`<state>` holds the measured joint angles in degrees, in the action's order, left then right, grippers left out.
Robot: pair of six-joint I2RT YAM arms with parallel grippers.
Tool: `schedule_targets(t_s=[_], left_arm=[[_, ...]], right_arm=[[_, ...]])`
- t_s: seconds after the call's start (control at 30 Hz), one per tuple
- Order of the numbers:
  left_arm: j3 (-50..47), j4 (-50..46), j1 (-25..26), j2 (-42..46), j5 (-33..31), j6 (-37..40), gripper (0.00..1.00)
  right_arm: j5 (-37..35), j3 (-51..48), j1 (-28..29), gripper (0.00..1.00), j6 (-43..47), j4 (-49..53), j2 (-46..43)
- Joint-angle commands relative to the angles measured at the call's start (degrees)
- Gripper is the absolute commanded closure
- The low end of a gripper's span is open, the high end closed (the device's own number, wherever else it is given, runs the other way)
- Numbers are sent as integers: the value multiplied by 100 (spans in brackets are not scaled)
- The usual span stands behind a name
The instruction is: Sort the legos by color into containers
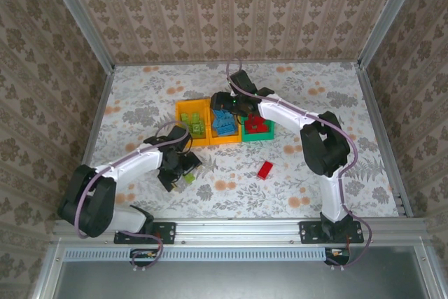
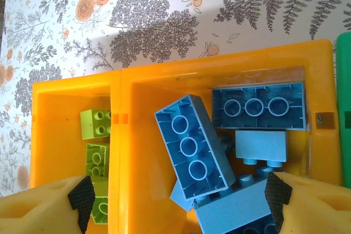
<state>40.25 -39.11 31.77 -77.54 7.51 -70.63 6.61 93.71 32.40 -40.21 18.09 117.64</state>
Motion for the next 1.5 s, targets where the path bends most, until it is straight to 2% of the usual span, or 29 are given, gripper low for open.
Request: schedule_targets(t_s=[0.0,0.3,0.57,0.93,1.03,1.3,1.47], left_arm=[[-117,-23,-64,190,-91,-179,0],[-79,82,-101,274,-74,-274,0],[150,27,-110,-99,-28,-135,0],[132,-132,-113,-295,-123,-67,9],[176,-147,-118,-455,-162,-1,19],[204,-19,-101,-1068,-44,207,30],[171,86,-105,-1122,-5,244,47]], right_arm=[[-20,-146,-32,15,53,53,-338],[16,-345,-32,14,-44,-78,-423],[-111,-604,-32,14,-75,-73,-680],[-444,-1460,-32,12,-255,-323,-1465],[-509,-1625,-32,12,-268,-336,-1606],[-696,-1985,-59,10,-277,-285,-1856],[-738,-2123,-67,10,-295,-290,-1985]])
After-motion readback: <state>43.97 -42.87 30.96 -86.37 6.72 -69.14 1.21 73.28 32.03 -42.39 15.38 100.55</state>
